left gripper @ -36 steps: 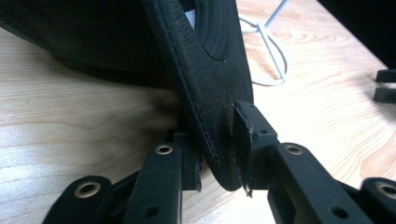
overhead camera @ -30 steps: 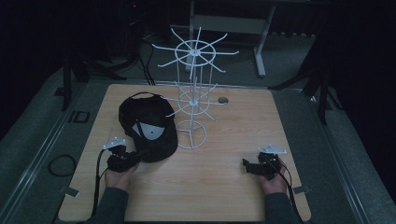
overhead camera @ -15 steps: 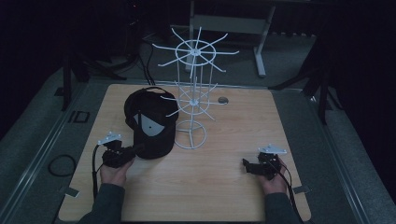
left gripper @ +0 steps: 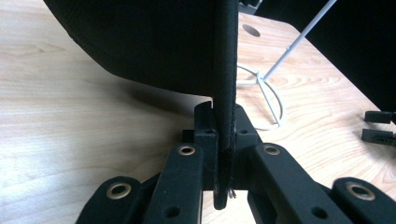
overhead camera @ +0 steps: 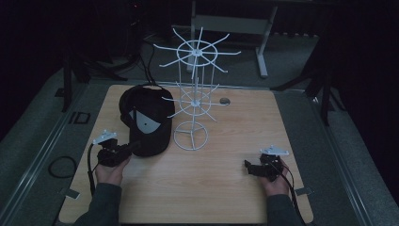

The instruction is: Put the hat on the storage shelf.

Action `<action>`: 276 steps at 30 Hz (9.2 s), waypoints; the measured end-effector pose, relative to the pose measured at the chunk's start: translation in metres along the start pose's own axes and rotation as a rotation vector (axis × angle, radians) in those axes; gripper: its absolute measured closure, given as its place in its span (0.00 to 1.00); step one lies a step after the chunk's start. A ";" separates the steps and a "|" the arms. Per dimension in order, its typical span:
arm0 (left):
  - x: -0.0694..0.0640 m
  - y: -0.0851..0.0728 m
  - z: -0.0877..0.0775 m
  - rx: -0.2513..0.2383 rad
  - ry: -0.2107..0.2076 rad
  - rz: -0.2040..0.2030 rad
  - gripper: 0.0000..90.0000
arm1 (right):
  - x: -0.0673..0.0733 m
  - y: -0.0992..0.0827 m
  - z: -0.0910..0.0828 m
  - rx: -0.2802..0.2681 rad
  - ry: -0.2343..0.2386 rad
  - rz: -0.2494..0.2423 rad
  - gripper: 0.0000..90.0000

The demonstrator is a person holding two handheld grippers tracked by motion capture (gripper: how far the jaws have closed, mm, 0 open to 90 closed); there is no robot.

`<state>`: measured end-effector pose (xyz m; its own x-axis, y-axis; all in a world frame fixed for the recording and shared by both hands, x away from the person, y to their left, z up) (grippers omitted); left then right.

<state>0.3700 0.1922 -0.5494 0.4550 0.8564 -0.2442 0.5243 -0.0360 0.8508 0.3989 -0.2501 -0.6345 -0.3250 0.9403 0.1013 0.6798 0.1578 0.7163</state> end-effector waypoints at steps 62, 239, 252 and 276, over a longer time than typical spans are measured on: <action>0.015 0.067 -0.048 -0.146 0.102 0.188 0.96 | 0.000 0.000 0.000 -0.001 0.001 0.001 0.16; -0.051 0.110 -0.068 -0.315 0.270 0.497 0.96 | 0.000 0.001 0.000 -0.003 0.000 0.001 0.16; -0.060 0.102 -0.056 -0.288 0.248 0.526 0.95 | 0.000 0.000 0.000 -0.003 0.001 0.001 0.16; -0.062 0.101 -0.058 -0.315 0.160 0.472 0.55 | 0.000 0.001 0.000 -0.004 0.000 0.001 0.16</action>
<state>0.3527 0.1654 -0.4210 0.4603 0.8527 0.2472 0.0406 -0.2984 0.9536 0.3994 -0.2498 -0.6343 -0.3247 0.9403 0.1020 0.6776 0.1560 0.7187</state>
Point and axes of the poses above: each handheld gripper's, and its own axes: z roughly forward along the jaws, y roughly out of its top, x roughly to its left, the point moved 10 cm from there along z, roughly forward along the jaws, and after that the axes turned 9 degrees about z, right-handed, at the moved point
